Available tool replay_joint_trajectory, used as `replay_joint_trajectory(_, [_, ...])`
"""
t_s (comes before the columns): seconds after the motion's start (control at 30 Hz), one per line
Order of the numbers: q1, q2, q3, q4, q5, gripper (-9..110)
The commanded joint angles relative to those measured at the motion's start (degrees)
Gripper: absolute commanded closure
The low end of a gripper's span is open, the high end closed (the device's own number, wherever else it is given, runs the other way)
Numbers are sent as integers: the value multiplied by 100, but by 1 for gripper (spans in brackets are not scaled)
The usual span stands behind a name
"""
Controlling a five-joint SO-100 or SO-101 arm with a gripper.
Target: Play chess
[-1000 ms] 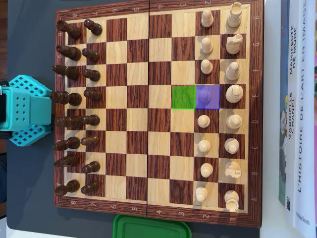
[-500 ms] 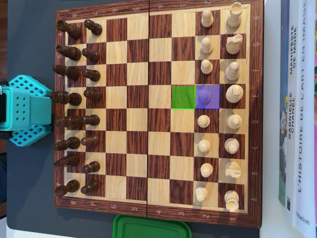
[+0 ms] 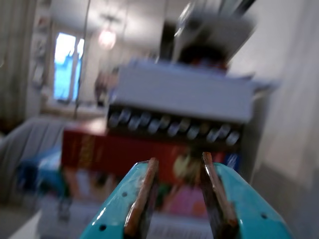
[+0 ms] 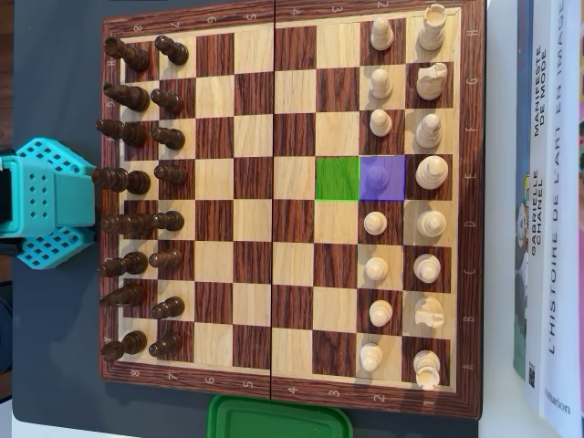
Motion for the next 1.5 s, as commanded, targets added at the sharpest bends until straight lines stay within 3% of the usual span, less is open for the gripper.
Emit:
replay_joint_trajectory(0.0, [-88,35,-765,1327,-44,88])
replay_joint_trajectory(0.2, [-123,-9,-1635,4052,-272,88])
replay_joint_trajectory(0.57, [-132,-1028,-2593,6311,-264,88])
replay_joint_trajectory(1.47, [-132,-7813,-6513,6653,-255,88])
